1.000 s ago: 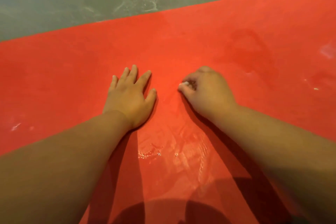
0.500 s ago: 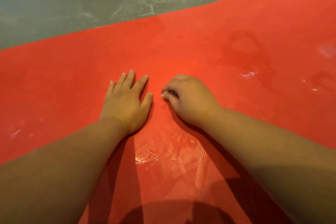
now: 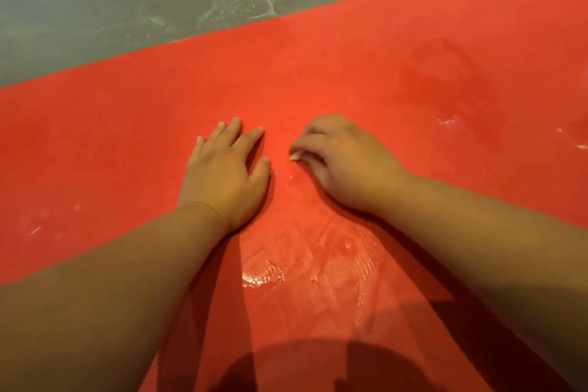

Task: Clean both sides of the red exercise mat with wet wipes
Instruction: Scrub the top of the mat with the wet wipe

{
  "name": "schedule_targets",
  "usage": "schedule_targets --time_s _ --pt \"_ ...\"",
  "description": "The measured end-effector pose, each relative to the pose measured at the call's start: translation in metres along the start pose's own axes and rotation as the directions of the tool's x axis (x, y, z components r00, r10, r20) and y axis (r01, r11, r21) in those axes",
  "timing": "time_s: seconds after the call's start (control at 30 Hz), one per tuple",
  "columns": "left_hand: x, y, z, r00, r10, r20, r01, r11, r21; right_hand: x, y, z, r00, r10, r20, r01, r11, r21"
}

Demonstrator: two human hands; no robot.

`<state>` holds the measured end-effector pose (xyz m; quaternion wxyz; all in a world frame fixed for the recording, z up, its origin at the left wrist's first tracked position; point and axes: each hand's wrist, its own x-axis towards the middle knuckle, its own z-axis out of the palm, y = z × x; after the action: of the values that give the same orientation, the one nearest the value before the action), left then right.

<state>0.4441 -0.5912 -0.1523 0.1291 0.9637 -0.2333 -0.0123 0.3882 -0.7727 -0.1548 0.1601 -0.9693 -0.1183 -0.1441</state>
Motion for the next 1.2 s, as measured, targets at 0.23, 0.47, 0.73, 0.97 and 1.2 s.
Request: schedule_targets --time_s 0.23,0.47,0.73,0.97,1.2 --pt "0.000 0.001 0.001 1.000 0.001 0.001 -0.001 1.000 0.004 0.013 0.084 -0.020 0.738 0.616 -0.275 -0.663 0.738 -0.125" --pt "-0.001 0.001 0.001 1.000 -0.001 -0.004 0.001 1.000 0.010 0.011 0.032 -0.011 0.978 0.138 -0.156 -0.164 0.973 -0.166" --pt "0.000 0.001 0.001 1.000 -0.001 -0.005 0.001 1.000 0.019 0.016 0.065 -0.022 0.829 0.482 -0.283 -0.529 0.840 -0.119" --pt "0.000 0.000 0.001 1.000 0.001 -0.006 -0.001 1.000 0.008 0.017 0.073 -0.019 0.912 0.353 -0.209 -0.391 0.903 -0.180" --pt "0.001 0.000 0.001 1.000 -0.001 -0.016 0.001 1.000 0.014 0.026 0.041 0.000 0.893 0.411 -0.183 -0.435 0.893 -0.115"
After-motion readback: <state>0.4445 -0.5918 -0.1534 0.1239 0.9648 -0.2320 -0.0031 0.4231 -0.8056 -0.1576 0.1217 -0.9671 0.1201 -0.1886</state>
